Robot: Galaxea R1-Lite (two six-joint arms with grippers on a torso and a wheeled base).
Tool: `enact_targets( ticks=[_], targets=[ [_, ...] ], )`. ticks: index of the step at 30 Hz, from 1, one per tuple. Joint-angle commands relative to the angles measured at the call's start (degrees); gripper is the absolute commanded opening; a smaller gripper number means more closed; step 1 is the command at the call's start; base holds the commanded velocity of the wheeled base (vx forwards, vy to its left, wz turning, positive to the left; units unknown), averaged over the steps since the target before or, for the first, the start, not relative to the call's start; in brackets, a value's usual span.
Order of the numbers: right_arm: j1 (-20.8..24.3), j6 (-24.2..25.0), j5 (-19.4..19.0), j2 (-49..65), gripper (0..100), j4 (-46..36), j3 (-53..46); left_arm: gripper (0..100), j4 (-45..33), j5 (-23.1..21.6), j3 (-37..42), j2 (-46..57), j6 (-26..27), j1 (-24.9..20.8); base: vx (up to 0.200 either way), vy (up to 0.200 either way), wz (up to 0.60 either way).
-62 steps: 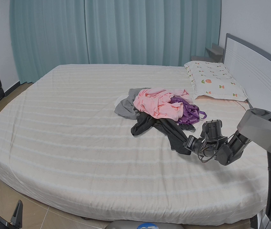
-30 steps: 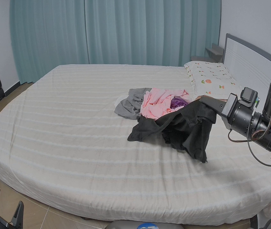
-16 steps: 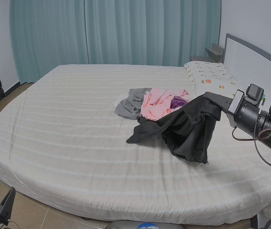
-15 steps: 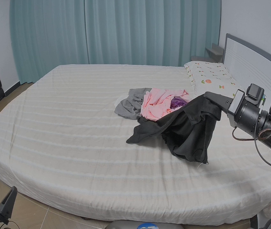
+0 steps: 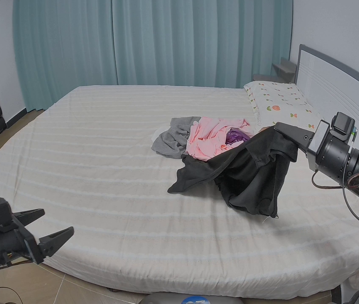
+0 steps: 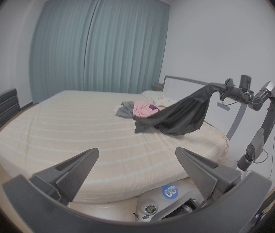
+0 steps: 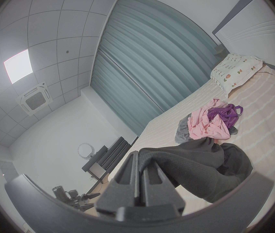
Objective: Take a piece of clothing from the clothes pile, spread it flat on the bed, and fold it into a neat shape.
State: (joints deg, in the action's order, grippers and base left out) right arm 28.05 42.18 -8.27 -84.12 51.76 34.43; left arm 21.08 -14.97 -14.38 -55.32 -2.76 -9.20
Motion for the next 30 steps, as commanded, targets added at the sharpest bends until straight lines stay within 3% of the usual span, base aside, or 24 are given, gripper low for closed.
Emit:
enact_targets(
  ticks=[1, 3, 6, 11, 17, 23, 30],
  targets=[
    [-0.1, 0.0, 0.0, 0.4, 0, -0.1, -0.4, 100, 10.0, -0.3, -0.9, -23.7, 0.4, -5.0, 0.000, 0.000, 0.00],
    [-0.1, 0.0, 0.0, 0.4, 0, -0.1, -0.4, 100, 12.4, -0.1, -1.3, -27.4, 0.3, -6.3, 0.000, 0.000, 0.00],
    [-0.1, 0.1, -0.1, 0.4, 0, 0.0, -0.3, 100, 18.6, 3.5, -3.4, -37.2, -0.7, -9.2, 0.000, 0.000, 0.00],
    [0.3, 0.1, 0.0, 0.8, 0, -0.1, -0.3, 100, 25.1, 7.9, -7.9, -49.4, -6.4, -14.5, 0.000, 0.000, 0.00],
    [0.6, 0.0, 0.1, 2.6, 0, -0.1, -0.3, 100, 31.2, 10.2, -16.6, -62.9, -7.2, -17.3, 0.000, 0.000, 0.00],
    [0.7, -0.2, 0.1, 4.6, 0, -0.7, -0.9, 100, 34.8, 14.0, -26.7, -73.9, -7.0, -19.4, 0.000, 0.000, 0.00],
    [1.6, -0.3, 0.2, 5.5, 0, -0.8, -1.2, 100, 33.9, 14.4, -37.4, -80.0, -6.9, -21.7, 0.000, 0.000, 0.00]
  ],
)
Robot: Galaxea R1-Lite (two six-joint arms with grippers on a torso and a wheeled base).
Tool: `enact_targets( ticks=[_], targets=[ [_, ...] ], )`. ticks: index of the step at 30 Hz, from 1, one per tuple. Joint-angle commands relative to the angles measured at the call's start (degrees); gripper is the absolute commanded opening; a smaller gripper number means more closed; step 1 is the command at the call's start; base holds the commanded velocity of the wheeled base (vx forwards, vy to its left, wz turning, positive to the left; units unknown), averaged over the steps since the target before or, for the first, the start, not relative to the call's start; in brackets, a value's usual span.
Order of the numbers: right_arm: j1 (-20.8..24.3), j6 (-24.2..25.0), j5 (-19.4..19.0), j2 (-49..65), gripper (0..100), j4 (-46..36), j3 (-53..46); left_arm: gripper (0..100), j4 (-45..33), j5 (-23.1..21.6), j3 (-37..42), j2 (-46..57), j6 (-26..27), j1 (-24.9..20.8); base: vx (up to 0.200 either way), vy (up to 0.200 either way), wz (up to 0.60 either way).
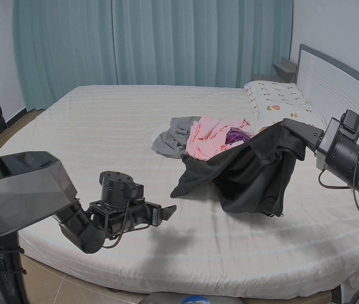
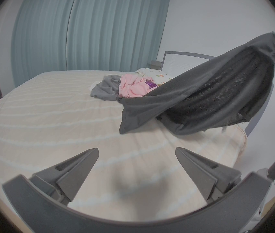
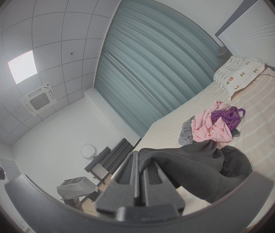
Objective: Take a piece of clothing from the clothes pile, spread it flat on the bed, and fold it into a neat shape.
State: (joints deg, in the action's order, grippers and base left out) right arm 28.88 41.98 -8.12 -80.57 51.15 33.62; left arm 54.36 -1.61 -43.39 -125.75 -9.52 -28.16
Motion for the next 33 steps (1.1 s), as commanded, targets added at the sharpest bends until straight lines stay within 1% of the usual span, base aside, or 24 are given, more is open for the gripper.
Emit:
enact_targets(
  ticks=[1, 5, 10, 13, 16, 17, 21, 25, 30, 31, 33],
  targets=[
    [0.7, -0.1, 0.0, 2.1, 0, -0.2, -0.4, 100, 0.6, 1.1, -8.6, -9.7, -0.1, -2.8, 0.000, 0.000, 0.00],
    [1.5, -0.6, 0.0, 2.2, 0, -0.2, -0.7, 100, -1.2, 1.3, -15.3, -13.7, 0.0, -3.0, 0.000, 0.000, 0.00],
    [1.6, -1.6, 0.0, 2.1, 0, -0.2, -0.6, 100, -4.0, 3.7, -23.1, -17.9, 0.0, -3.2, 0.000, 0.000, 0.00],
    [1.6, -1.6, 0.0, 2.1, 0, -0.2, -0.4, 100, -5.5, 3.8, -26.8, -19.8, 0.2, -3.3, 0.000, 0.000, 0.00],
    [1.6, -1.6, 0.0, 2.0, 0, -0.2, -0.4, 100, -8.5, 3.8, -30.9, -21.4, 0.2, -3.3, 0.000, 0.000, 0.00],
    [1.6, -1.6, 0.0, 2.0, 0, -0.2, -0.4, 100, -10.1, 3.9, -33.3, -22.3, 0.1, -3.3, 0.000, 0.000, 0.00],
    [1.5, -1.6, 0.0, 2.0, 0, -0.2, -0.2, 100, -12.7, 4.0, -38.6, -24.9, 0.2, -3.7, 0.000, 0.000, 0.00],
    [1.5, -1.6, 0.0, 1.9, 0, -0.4, -0.4, 100, -14.5, 6.4, -44.9, -27.8, 0.2, -3.9, 0.000, 0.000, 0.00],
    [1.5, -1.6, 0.0, 1.8, 0, -0.5, -0.2, 100, -18.6, 7.2, -50.0, -30.2, 0.2, -3.9, 0.000, 0.000, 0.00],
    [1.5, -1.6, 0.1, 1.7, 0, -0.5, -0.3, 0, -19.6, 7.2, -50.5, -30.2, 0.2, -3.9, 0.000, 0.000, 0.00],
    [1.4, -1.6, 0.0, 1.6, 0, -0.5, -0.3, 0, -20.3, 7.2, -50.7, -30.3, 0.2, -3.9, 0.000, 0.000, 0.00]
  ],
)
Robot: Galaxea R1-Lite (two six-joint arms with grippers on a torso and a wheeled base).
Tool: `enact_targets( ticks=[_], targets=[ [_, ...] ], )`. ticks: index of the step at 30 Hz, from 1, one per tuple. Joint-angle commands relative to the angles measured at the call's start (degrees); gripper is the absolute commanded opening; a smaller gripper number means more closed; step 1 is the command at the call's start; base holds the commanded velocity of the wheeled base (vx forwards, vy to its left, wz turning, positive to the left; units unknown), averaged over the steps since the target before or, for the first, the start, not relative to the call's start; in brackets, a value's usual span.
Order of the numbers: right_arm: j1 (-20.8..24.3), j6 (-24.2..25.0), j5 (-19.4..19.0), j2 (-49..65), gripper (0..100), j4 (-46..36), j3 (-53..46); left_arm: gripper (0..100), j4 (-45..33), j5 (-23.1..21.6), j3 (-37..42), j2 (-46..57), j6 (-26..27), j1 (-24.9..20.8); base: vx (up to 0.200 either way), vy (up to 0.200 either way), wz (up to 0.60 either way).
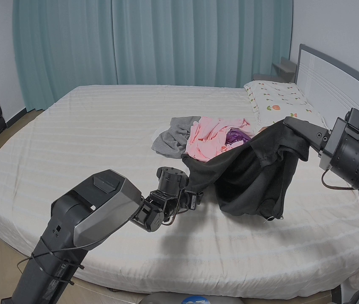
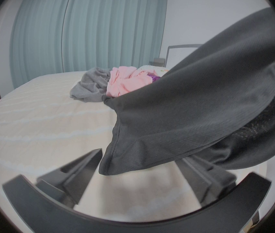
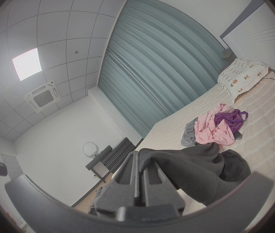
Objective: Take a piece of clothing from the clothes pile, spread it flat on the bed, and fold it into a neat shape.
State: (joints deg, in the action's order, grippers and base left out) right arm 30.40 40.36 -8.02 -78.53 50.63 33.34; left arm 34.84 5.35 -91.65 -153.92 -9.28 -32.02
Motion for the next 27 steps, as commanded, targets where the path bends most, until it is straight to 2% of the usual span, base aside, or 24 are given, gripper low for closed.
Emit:
enact_targets(
  ticks=[1, 9, 12, 17, 20, 24, 27],
  targets=[
    [-0.2, 0.1, -0.1, -0.6, 0, 0.0, -0.1, 0, -1.0, 0.3, -2.9, -2.2, -0.1, -0.1, 0.000, 0.000, 0.00],
    [-1.2, 0.0, -0.2, -1.3, 0, 0.0, -0.2, 0, -0.7, 0.9, -5.2, -2.4, -1.2, 0.4, 0.000, 0.000, 0.00],
    [-4.7, 0.1, -0.8, -3.5, 0, 0.2, -0.2, 0, -0.8, 2.2, -2.2, 1.7, -5.3, 1.4, 0.000, 0.000, 0.00],
    [-8.8, 0.2, -0.9, -8.9, 0, 0.9, 0.3, 0, -1.2, 2.1, 7.2, 11.6, -7.7, 4.4, 0.000, 0.000, 0.00],
    [-11.2, 0.4, -0.9, -12.6, 0, 1.0, 1.1, 0, -1.4, 1.8, 15.4, 20.1, -11.9, 5.2, 0.000, 0.000, 0.00],
    [-11.7, 0.2, -0.5, -18.6, 0, 4.0, 1.5, 0, -1.3, 0.6, 25.6, 30.0, -16.8, 5.2, 0.000, 0.000, 0.00],
    [-11.7, 0.3, 0.0, -21.1, 0, 7.6, 2.6, 0, -1.3, 1.2, 28.1, 33.7, -18.2, 5.7, 0.000, 0.000, 0.00]
  ],
)
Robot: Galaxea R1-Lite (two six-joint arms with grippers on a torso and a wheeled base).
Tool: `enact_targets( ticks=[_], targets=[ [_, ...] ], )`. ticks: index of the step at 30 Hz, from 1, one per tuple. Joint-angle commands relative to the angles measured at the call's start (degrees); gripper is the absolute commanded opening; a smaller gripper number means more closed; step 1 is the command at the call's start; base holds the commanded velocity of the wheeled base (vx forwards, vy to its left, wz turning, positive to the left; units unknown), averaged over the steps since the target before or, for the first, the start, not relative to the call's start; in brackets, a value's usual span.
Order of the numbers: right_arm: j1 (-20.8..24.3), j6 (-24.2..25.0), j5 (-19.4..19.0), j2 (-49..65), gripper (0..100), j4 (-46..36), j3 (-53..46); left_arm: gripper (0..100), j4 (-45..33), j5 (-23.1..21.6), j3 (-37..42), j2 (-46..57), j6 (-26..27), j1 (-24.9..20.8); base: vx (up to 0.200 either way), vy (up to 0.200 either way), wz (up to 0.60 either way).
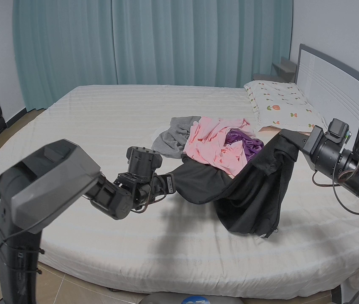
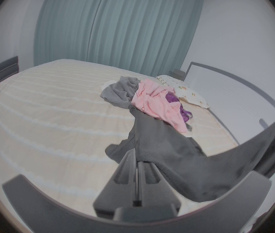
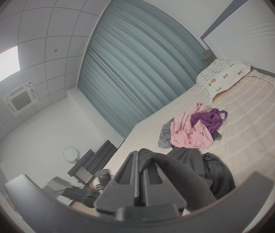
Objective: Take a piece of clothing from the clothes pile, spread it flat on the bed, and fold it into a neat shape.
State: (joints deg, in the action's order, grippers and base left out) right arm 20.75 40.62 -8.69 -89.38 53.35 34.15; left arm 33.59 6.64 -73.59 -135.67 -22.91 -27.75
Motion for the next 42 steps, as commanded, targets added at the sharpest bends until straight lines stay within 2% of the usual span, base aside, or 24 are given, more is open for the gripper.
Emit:
enact_targets(
  ticks=[1, 2, 3, 4, 6, 11, 16, 19, 22, 25, 26, 28, 32, 38, 42],
  targets=[
    [-2.0, 0.0, 1.9, -12.3, 0, 7.7, 3.3, 0, -0.3, -0.1, 11.8, 19.6, -7.6, 2.0, 0.000, 0.000, 0.00],
    [-1.9, -0.3, 3.5, -13.1, 0, 8.7, 4.1, 0, -0.6, -0.1, 12.7, 21.9, -9.3, 2.2, 0.000, 0.000, 0.00],
    [-1.9, -0.3, 3.5, -13.1, 0, 8.7, 4.1, 0, -0.6, -0.1, 12.7, 21.9, -9.3, 2.2, 0.000, 0.000, 0.00],
    [-1.6, -0.5, 6.3, -13.8, 0, 9.8, 6.5, 0, -1.8, 0.0, 14.0, 25.7, -10.5, 2.8, 0.000, 0.000, 0.00],
    [-1.4, -0.7, 8.3, -13.5, 0, 10.3, 10.2, 0, -3.9, 0.1, 14.5, 29.6, -10.9, 3.6, 0.000, 0.000, 0.00],
    [-1.1, -1.5, 8.7, -9.4, 0, 8.7, 19.6, 0, -7.0, 0.3, 14.5, 38.5, -13.6, 5.2, 0.000, 0.000, 0.00],
    [-1.0, -1.9, 8.1, -4.8, 0, 1.8, 26.6, 0, -7.0, 1.5, 14.6, 45.0, -14.0, 6.5, 0.000, 0.000, 0.00],
    [0.3, -1.9, 7.4, -4.2, 0, -0.8, 24.9, 0, -7.3, 1.9, 15.8, 46.1, -14.2, 7.4, 0.000, 0.000, 0.00],
    [1.6, -1.9, 6.8, -5.0, 0, -0.3, 19.7, 0, -7.9, 1.6, 20.6, 45.8, -14.4, 6.7, 0.000, 0.000, 0.00],
    [2.4, -1.1, 4.2, -6.3, 0, -0.3, 15.9, 0, -7.5, 1.4, 23.8, 44.5, -15.1, 5.2, 0.000, 0.000, 0.00],
    [2.8, -0.8, 2.5, -7.3, 0, -0.2, 13.5, 0, -7.4, 1.4, 24.8, 43.3, -16.3, 3.7, 0.000, 0.000, 0.00],
    [3.4, -0.3, 1.6, -8.4, 0, 0.2, 11.2, 0, -7.3, 1.4, 25.4, 42.2, -18.8, 2.4, 0.000, 0.000, 0.00],
    [3.8, 2.3, 1.1, -10.5, 0, 1.8, 8.6, 0, -7.3, 0.9, 25.9, 39.2, -23.1, 1.6, 0.000, 0.000, 0.00],
    [5.3, 2.8, 1.6, -13.5, 0, 2.6, 7.6, 0, -7.3, 1.1, 27.2, 35.6, -25.3, -1.6, 0.000, 0.000, 0.00],
    [5.4, 2.8, 1.7, -12.8, 0, 2.6, 4.7, 0, -7.3, 0.9, 28.1, 35.8, -25.5, -2.0, 0.000, 0.000, 0.00]
  ],
)
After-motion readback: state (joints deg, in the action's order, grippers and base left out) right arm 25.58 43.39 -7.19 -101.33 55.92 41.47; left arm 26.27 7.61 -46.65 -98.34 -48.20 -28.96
